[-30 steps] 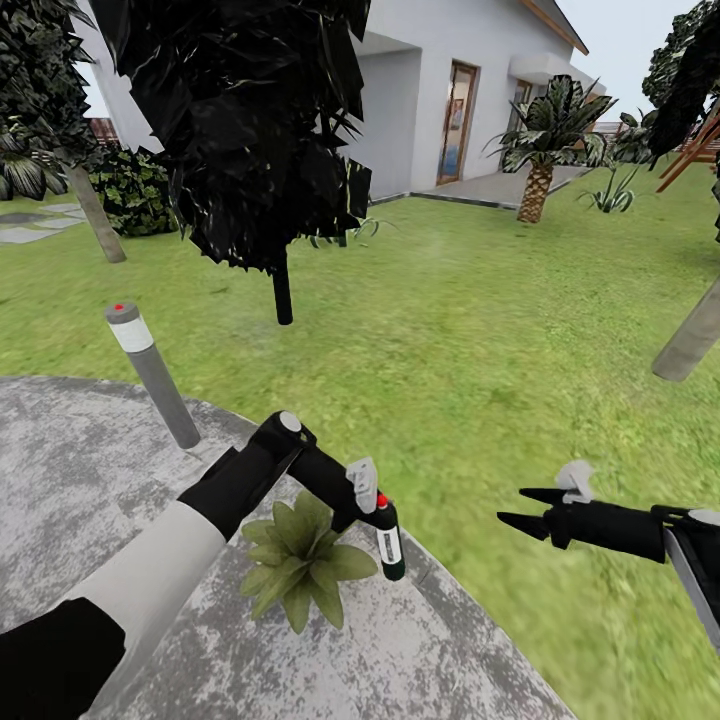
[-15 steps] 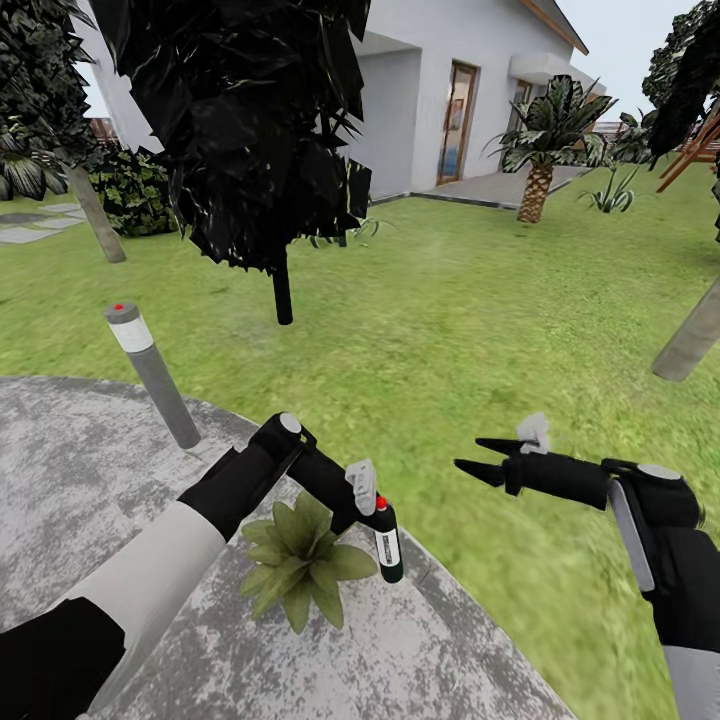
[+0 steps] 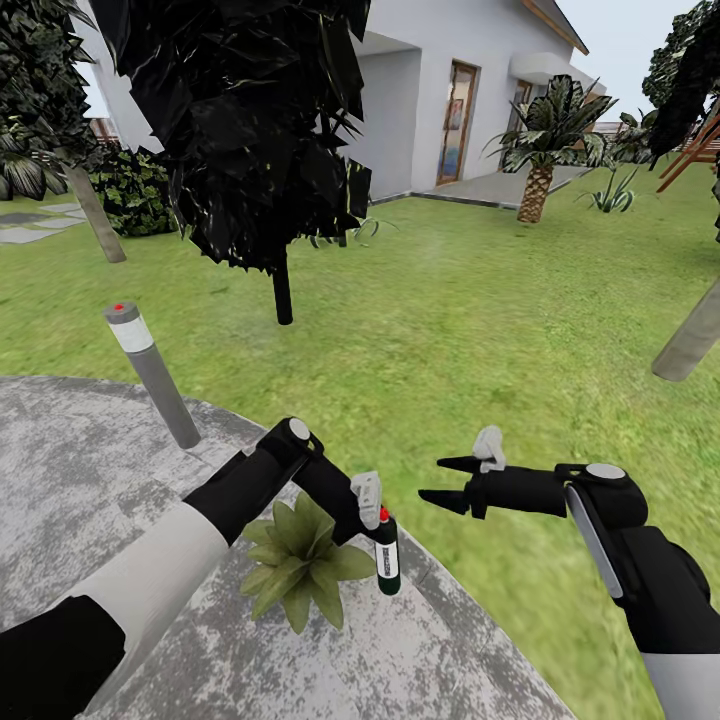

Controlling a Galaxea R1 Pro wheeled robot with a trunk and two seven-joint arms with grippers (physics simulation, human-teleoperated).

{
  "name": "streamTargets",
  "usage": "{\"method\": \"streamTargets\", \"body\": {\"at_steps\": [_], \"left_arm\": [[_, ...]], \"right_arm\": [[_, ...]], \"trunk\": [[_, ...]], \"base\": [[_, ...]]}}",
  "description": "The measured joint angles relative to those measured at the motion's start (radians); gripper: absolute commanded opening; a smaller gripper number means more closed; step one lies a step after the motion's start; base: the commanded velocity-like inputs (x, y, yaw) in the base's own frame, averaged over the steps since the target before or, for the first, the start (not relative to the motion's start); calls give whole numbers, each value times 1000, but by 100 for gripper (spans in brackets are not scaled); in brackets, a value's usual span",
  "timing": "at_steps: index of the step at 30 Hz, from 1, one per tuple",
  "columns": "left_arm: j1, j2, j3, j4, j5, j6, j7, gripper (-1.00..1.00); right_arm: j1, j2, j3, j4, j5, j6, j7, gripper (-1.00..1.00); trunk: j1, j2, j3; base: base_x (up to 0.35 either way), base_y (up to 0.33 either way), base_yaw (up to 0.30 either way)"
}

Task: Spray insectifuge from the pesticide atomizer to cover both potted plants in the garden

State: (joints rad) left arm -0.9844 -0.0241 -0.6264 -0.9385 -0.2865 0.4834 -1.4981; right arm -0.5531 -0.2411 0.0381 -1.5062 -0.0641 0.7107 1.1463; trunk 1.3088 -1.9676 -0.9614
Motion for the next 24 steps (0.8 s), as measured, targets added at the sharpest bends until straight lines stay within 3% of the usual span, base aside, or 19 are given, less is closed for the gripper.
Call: {"method": "streamTargets", "body": {"at_steps": [2, 3, 10, 20, 24], "left_arm": [[-5, 1, 0, 0, 0, 0, 0, -100], [-7, 1, 0, 0, 0, 0, 0, -100], [-16, 1, 0, 0, -2, 0, 1, -100], [-21, 0, 0, -1, -51, 0, 3, -100], [-24, -1, -1, -1, -54, 0, 5, -100]], "right_arm": [[0, -1, 0, 0, 0, 0, 1, 100], [0, -1, 1, 0, 0, 0, 1, -100], [0, -2, 1, 0, 0, 0, 1, -100], [0, -1, 7, 0, 0, 0, 1, -100], [0, 0, 42, 0, -1, 0, 1, -100]], "trunk": [[0, 0, 0], [0, 0, 0], [0, 0, 0], [0, 0, 0], [0, 0, 0]], "base": [[0, 0, 0], [0, 0, 0], [0, 0, 0], [0, 0, 0], [0, 0, 0]]}}
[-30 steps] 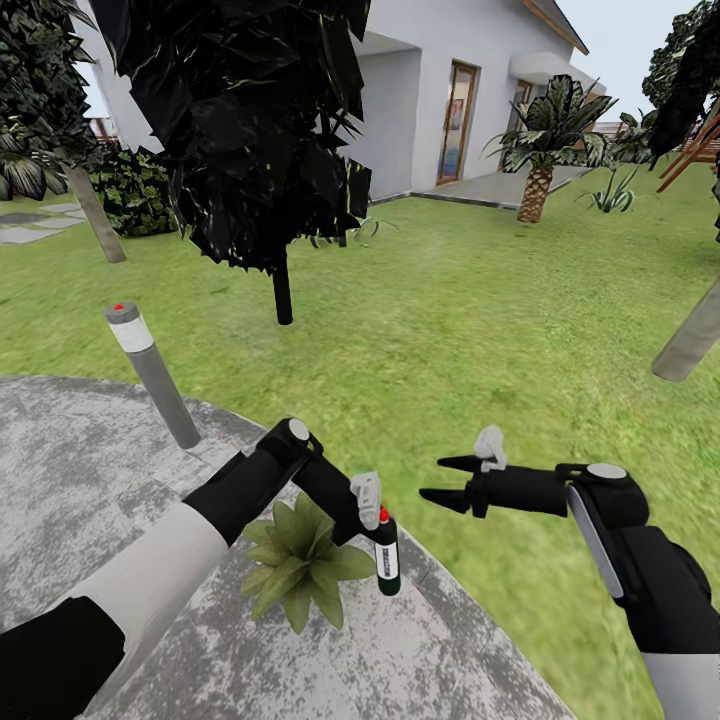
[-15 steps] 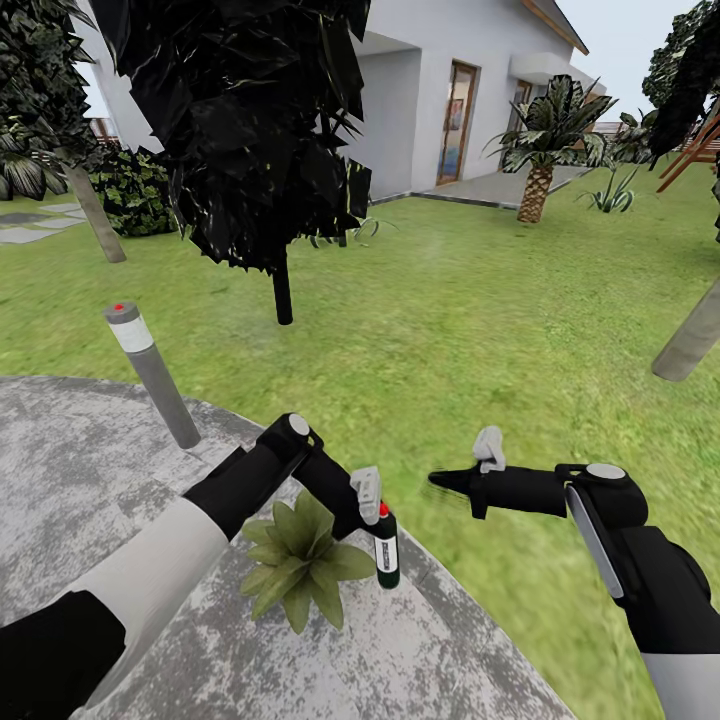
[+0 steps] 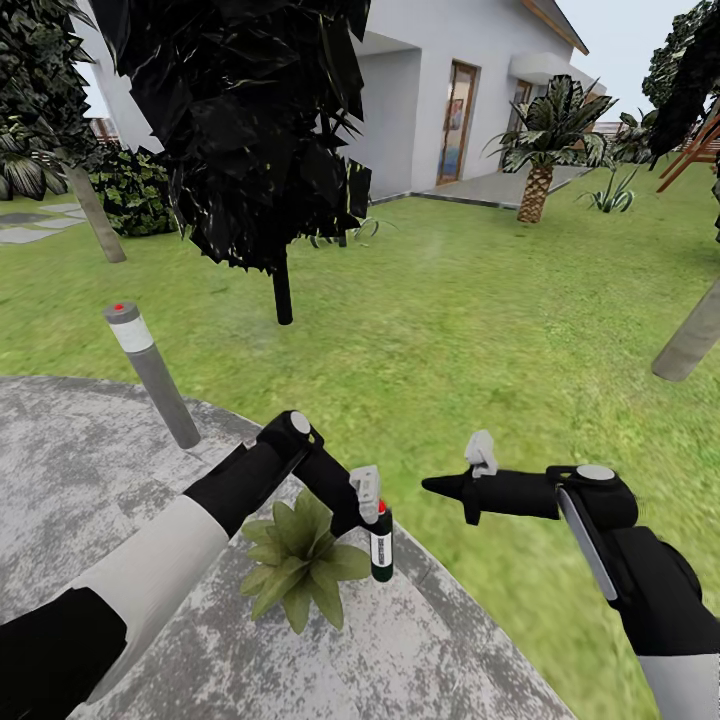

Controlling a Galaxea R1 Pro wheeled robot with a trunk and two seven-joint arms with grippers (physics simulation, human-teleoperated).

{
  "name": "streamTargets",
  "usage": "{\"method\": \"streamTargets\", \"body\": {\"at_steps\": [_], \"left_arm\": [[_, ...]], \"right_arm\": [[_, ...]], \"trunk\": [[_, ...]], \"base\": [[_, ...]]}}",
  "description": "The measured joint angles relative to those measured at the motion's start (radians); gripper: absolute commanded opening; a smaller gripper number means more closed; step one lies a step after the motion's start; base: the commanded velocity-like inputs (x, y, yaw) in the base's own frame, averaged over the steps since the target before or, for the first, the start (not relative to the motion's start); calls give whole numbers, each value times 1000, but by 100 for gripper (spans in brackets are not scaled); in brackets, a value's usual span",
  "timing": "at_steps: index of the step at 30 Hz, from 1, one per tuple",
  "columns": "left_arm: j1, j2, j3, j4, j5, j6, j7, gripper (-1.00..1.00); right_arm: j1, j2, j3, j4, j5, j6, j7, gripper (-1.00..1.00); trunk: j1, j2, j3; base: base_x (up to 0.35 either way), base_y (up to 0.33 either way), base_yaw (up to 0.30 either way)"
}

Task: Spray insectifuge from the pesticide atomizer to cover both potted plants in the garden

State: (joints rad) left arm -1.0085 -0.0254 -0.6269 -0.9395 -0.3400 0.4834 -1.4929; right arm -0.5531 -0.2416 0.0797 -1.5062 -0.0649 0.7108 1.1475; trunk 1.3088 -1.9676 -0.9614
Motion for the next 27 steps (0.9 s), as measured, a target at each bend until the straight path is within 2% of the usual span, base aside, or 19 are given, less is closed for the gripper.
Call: {"method": "streamTargets", "body": {"at_steps": [5, 20, 25, 27], "left_arm": [[-1, -3, 0, 0, -24, 0, 1, -100], [0, -5, -1, -3, -29, 0, 4, -100], [0, -31, -1, -2, -29, 0, 5, -100], [0, -33, -1, -2, -29, 0, 6, -100]], "right_arm": [[0, 1, 15, 0, 0, 0, 0, -100], [0, 3, 16, 0, 1, 0, 0, -100], [0, 4, 16, 0, 0, 0, 0, -100], [0, 5, 16, 0, 0, 0, 0, -100]], "trunk": [[0, 0, 0], [0, 0, 0], [0, 0, 0], [0, 0, 0]], "base": [[0, 0, 0], [0, 0, 0], [0, 0, 0], [0, 0, 0]]}}
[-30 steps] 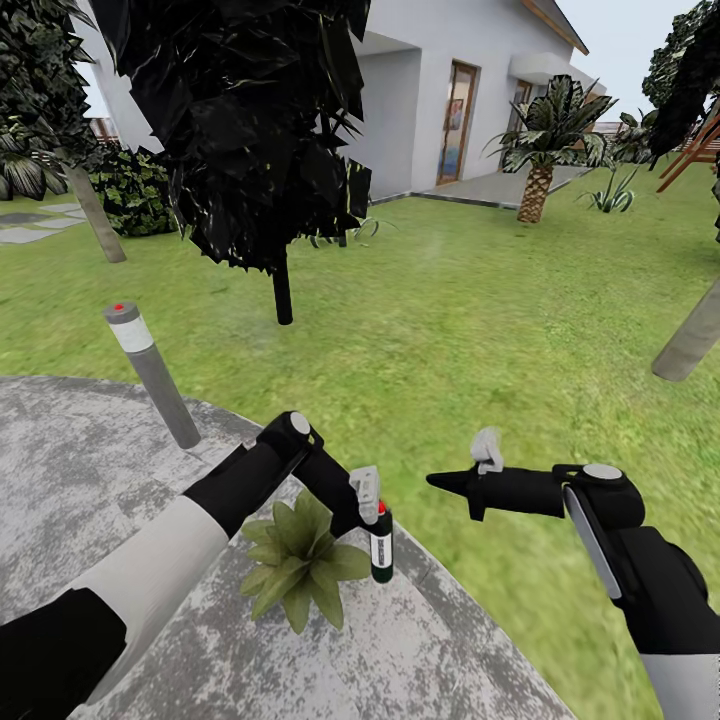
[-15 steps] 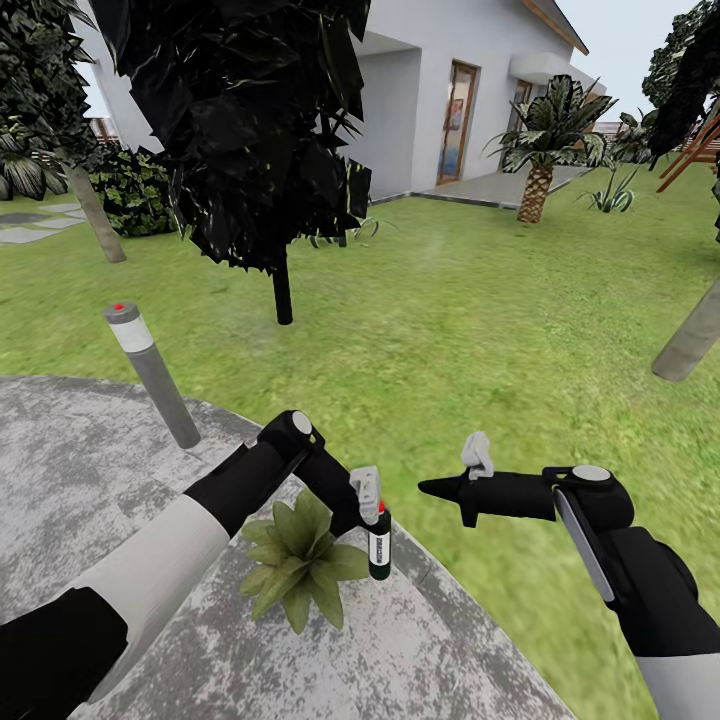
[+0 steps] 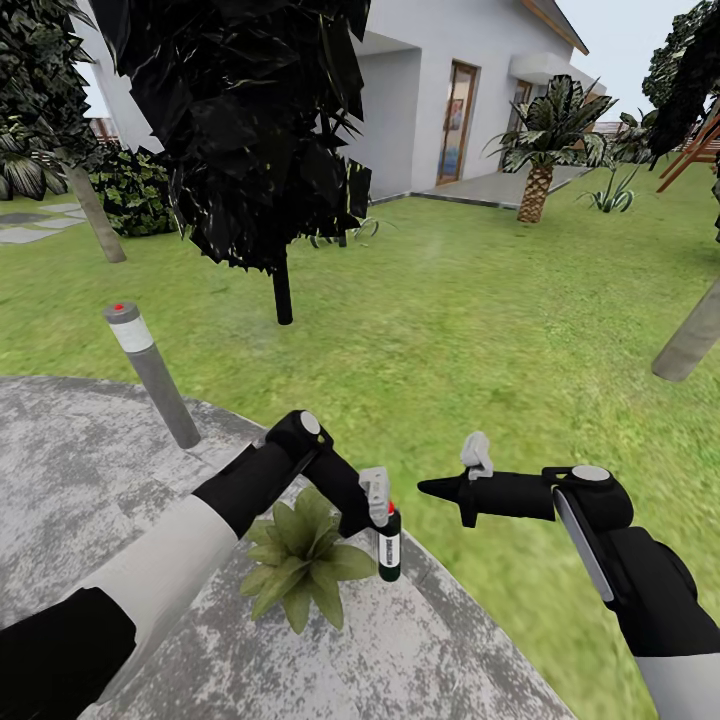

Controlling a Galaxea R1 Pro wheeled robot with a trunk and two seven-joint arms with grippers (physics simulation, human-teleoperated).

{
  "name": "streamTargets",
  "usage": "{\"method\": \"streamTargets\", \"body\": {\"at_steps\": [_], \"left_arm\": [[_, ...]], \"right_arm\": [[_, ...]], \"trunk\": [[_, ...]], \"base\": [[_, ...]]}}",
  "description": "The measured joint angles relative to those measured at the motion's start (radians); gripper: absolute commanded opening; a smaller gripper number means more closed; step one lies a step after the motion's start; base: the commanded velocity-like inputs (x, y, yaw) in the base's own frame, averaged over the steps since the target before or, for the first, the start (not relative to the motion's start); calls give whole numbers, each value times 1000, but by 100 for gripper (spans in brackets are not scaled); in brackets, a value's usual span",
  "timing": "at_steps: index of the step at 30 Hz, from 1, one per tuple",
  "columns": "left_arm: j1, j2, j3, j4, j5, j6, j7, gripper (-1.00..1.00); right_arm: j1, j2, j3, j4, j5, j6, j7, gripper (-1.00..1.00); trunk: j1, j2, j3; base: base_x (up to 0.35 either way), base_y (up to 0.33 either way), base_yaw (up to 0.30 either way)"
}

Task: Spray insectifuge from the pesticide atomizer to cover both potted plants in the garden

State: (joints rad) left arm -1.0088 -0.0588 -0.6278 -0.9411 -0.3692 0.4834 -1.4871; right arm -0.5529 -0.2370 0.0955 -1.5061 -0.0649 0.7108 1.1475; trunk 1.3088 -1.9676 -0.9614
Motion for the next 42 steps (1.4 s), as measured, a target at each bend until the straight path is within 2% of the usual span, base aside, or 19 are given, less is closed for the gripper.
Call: {"method": "streamTargets", "body": {"at_steps": [7, 17, 23, 42], "left_arm": [[0, -14, 0, 1, 0, 0, 24, -100], [0, -14, 0, 2, -7, 0, 28, -100], [0, -14, 0, 2, -7, 0, 53, -100], [-1, -16, 0, 0, -7, 0, 56, -100]], "right_arm": [[0, 1, 1, 0, 0, 0, 0, -100], [0, 2, 2, 0, 0, 0, 0, -100], [0, 2, 2, 0, 0, 0, 0, -100], [0, 2, 3, 0, 0, 0, 0, -100]], "trunk": [[0, 0, 0], [0, 0, 0], [0, 0, 0], [0, 0, 0]], "base": [[0, 0, 0], [0, 0, 0], [0, 0, 0], [0, 0, 0]]}}
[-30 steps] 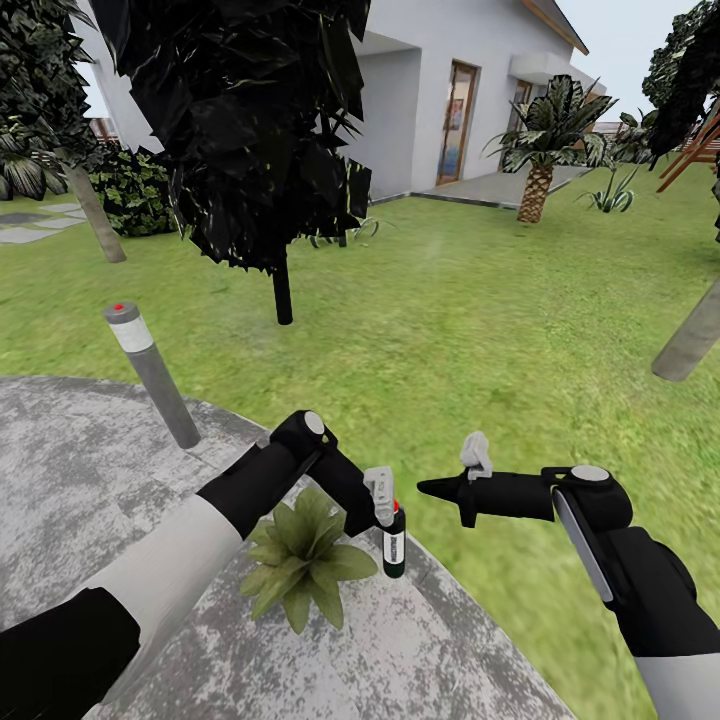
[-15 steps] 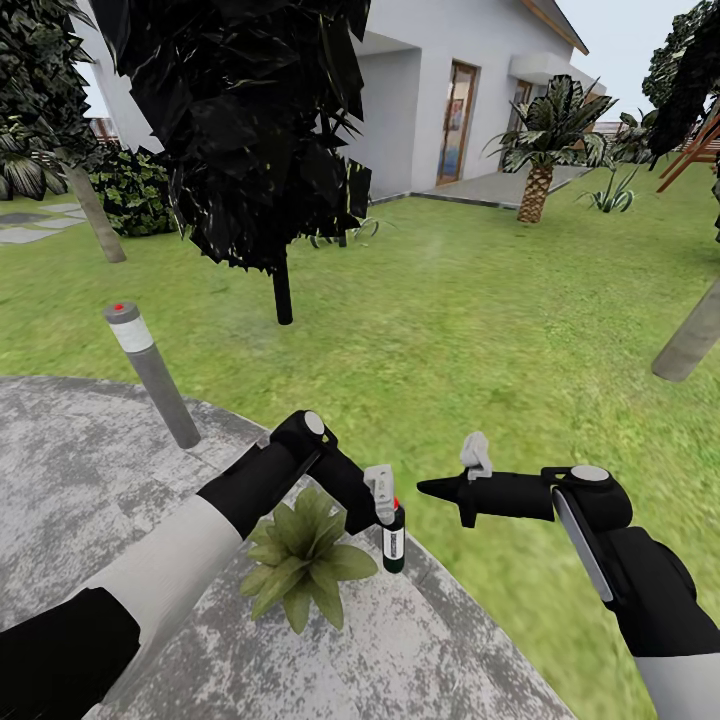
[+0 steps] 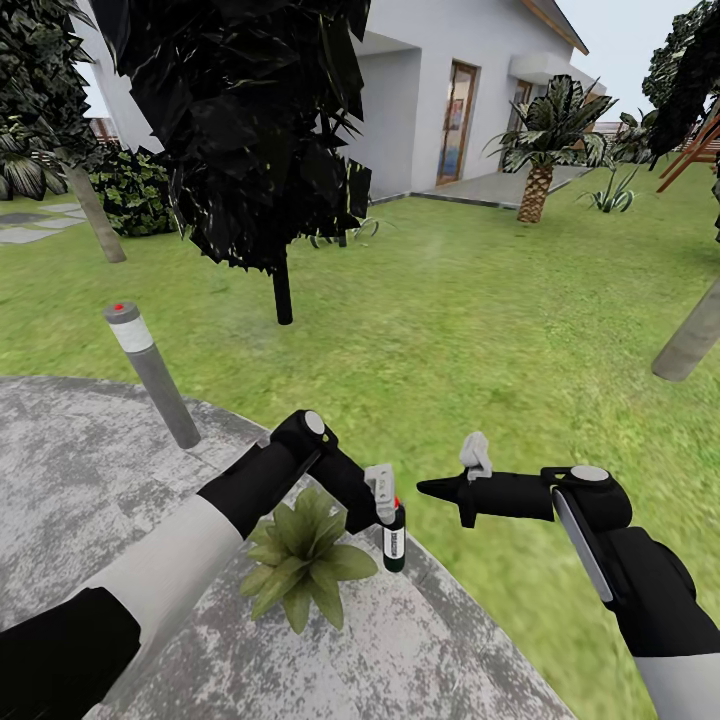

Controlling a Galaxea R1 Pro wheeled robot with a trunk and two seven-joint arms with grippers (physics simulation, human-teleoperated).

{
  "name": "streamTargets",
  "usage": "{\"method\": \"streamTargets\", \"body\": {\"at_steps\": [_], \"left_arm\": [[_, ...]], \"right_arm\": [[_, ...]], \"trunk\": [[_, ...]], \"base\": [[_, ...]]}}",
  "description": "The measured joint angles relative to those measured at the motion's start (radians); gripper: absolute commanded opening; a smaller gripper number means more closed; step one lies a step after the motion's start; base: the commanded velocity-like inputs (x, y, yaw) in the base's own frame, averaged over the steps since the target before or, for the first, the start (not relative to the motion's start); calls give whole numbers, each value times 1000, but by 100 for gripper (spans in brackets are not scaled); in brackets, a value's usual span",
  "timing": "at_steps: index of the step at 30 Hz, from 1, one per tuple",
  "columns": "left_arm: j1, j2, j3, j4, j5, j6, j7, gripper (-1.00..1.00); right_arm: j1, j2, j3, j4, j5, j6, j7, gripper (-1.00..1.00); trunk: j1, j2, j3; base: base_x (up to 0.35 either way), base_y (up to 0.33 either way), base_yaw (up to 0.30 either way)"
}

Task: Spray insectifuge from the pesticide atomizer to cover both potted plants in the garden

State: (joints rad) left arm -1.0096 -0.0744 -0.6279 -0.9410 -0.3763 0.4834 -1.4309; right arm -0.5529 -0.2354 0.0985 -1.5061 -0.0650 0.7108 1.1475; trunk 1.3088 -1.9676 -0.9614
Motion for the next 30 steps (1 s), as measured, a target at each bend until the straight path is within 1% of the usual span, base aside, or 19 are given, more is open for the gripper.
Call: {"method": "streamTargets", "body": {"at_steps": [5, 11, 12, 16, 18, 30], "left_arm": [[0, -12, 0, 0, 0, 0, 0, -100], [-1, -16, 0, 0, 0, 0, 1, -100], [-1, -16, 0, 0, 0, 0, 1, -100], [-2, -17, 0, 0, 0, 0, 2, -100], [-2, -17, 0, 0, 0, 0, 2, -100], [0, -14, 0, 0, 1, -1, -2, -100]], "right_arm": [[0, 0, 0, 0, 0, 0, 0, -100], [0, 0, 0, 0, 0, 0, 0, -100], [0, 0, 5, 0, 0, 0, 0, -100], [0, 0, 62, 0, 1, 0, 0, -100], [0, -1, 72, 0, 0, 0, 0, -100], [0, -2, 74, 0, 0, 0, 0, -100]], "trunk": [[0, 0, 0], [0, 0, 0], [0, 0, 0], [0, 0, 0], [0, 0, 0], [0, 0, 0]], "base": [[0, 0, 0], [0, 0, 0], [0, 0, 0], [0, 0, 0], [0, 0, 0], [0, 0, 0]]}}
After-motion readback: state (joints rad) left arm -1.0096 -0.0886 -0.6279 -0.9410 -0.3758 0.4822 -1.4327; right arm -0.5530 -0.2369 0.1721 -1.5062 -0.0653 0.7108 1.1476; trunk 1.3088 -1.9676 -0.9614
